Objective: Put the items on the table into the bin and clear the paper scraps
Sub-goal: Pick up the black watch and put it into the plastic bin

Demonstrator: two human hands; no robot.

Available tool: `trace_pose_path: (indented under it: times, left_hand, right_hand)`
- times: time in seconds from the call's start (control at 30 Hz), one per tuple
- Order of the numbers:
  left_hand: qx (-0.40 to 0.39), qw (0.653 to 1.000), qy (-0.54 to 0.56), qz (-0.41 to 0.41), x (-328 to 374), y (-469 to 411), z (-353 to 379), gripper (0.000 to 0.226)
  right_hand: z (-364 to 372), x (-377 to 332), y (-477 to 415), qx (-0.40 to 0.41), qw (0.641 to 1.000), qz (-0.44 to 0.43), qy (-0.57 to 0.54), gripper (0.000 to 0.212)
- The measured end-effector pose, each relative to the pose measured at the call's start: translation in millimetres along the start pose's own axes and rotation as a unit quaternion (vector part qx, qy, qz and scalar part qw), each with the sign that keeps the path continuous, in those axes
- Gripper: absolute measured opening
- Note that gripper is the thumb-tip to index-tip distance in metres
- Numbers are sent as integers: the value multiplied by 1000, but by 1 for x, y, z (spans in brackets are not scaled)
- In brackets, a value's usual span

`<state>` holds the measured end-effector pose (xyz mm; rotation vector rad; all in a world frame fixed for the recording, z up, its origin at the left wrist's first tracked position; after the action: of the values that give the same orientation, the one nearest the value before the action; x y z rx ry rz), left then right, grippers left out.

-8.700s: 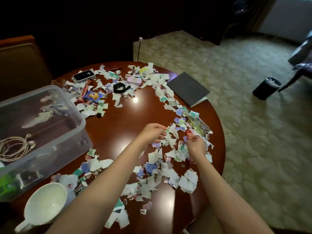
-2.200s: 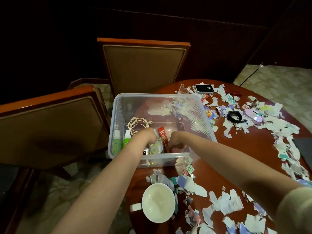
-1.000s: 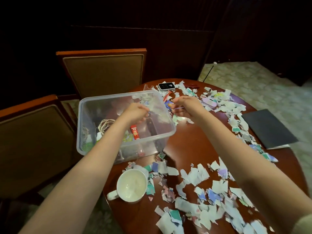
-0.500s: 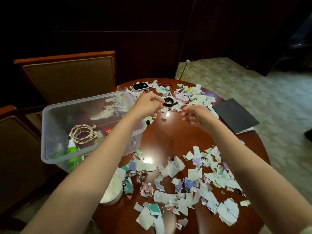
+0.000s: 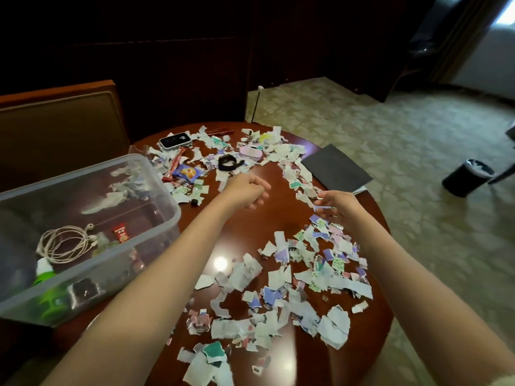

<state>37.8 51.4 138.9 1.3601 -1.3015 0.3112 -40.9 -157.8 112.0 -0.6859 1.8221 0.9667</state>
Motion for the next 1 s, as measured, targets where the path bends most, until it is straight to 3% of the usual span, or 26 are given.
trace_pose_path:
  times: [0.27, 0.5, 0.73, 1.0]
  left_hand:
    - [-20, 999, -28, -42, -14, -31, 30, 23]
    - [-5, 996, -48, -74, -35, -56, 21, 27]
    - [60, 993, -38, -99, -46, -83, -23, 26]
    - [139, 970, -96, -172, -55, -118, -85, 32]
  right_hand:
    - [-21, 34, -19, -8, 997, 11, 80, 23]
    - [9, 49, -36, -48, 993, 32, 104, 24]
    - [71, 40, -53, -111, 987, 43, 105, 29]
    - [147, 7, -86, -179, 978, -22, 104, 27]
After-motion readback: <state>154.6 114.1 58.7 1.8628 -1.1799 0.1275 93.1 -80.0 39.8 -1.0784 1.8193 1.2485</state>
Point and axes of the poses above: each hand's wrist, its own y-axis away from the middle knuckle, its own z-axis out of the palm, x = y × z, the point moved 9 cm from there along -y, towards the middle knuckle, and after that the axes turned 13 degrees about -z, right-handed, at the moved point
